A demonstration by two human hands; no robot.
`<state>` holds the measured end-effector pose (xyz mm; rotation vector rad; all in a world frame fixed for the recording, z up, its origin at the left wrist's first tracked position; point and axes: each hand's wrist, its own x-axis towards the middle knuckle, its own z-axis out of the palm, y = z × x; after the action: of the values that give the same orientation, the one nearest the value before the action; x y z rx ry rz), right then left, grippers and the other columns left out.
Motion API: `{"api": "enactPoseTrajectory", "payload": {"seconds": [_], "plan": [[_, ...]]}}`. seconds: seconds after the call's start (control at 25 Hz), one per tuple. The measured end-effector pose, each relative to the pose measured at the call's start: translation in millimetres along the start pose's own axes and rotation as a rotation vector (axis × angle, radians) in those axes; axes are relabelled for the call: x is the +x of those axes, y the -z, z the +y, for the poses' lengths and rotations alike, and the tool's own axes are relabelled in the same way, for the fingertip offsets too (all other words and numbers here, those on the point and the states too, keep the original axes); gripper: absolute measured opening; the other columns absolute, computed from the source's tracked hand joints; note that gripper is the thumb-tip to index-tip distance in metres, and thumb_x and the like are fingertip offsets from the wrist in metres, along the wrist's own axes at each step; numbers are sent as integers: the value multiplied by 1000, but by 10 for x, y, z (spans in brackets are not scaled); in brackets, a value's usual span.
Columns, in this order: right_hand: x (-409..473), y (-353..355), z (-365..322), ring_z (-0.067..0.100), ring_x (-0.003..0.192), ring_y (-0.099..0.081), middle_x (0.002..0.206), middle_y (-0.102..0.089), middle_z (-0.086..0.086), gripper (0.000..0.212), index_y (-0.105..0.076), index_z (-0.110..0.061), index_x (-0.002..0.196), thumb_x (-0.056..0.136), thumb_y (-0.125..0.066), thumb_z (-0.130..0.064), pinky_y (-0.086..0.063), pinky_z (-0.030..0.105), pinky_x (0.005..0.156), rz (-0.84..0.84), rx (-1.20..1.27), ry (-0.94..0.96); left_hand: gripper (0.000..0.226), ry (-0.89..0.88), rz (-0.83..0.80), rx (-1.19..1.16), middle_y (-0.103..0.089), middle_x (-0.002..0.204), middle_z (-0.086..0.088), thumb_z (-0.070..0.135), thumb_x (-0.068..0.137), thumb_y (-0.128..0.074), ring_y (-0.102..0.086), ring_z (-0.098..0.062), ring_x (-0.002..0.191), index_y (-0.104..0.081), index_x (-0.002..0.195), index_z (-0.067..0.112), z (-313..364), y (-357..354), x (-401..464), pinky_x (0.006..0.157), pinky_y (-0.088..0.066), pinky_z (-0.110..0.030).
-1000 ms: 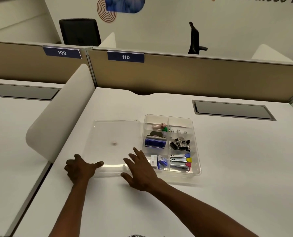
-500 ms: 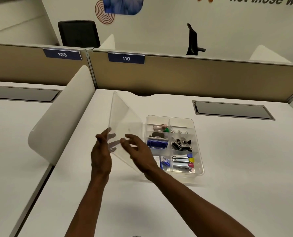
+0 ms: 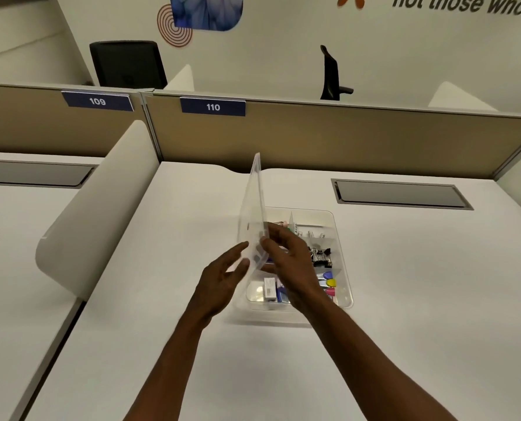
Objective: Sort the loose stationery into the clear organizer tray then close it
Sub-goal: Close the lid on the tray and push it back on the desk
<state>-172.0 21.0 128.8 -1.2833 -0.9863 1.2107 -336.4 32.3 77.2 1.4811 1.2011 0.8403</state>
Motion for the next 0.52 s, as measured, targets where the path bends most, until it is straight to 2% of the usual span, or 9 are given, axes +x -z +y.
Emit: {"api": "enactPoseTrajectory", "payload": {"seconds": [0.12, 0.24, 0.36, 0.44, 0.52], "plan": [[-52, 341, 141, 28, 103, -73, 117, -73, 6, 25, -71, -24, 114, 101, -54, -12, -63, 40, 71, 64, 205, -77, 98, 289, 43, 207, -29, 159, 6, 67, 69, -72, -31, -17, 145, -28, 151, 37, -257, 61, -69, 115, -34, -38], [-161, 679, 321, 37, 111, -69, 126, -69, 14, 30, -65, -12, 127, 99, -54, -14, -60, 53, 81, 62, 419, -178, 130, 428, -6, 158, -35, 156, -2, 69, 53, -80, -47, -22, 133, -13, 156, 26, -450, 123, -139, 106, -43, -38], [-283, 912, 481, 39, 116, -66, 133, -65, 14, 37, -59, -8, 135, 99, -53, -12, -58, 57, 88, 50, 515, -178, 133, 375, -3, 88, -57, 133, 2, 61, 45, -90, -61, -15, 106, -21, 154, 26, -541, 183, -177, 85, -49, -28], [-356, 1078, 560, 34, 120, -65, 134, -65, 10, 34, -60, -11, 134, 102, -50, -10, -58, 51, 91, 58, 417, -138, 124, 279, -8, 98, -62, 121, 2, 52, 44, -95, -63, -13, 89, -30, 148, 33, -536, 198, -184, 77, -53, -25], [-410, 1245, 642, 28, 121, -64, 129, -69, 5, 33, -64, -17, 131, 101, -54, -9, -55, 47, 96, 114, 199, -79, 120, 148, -25, 158, -56, 131, 5, 40, 51, -96, -63, -9, 90, -27, 150, 32, -495, 177, -165, 76, -56, -24]]}}
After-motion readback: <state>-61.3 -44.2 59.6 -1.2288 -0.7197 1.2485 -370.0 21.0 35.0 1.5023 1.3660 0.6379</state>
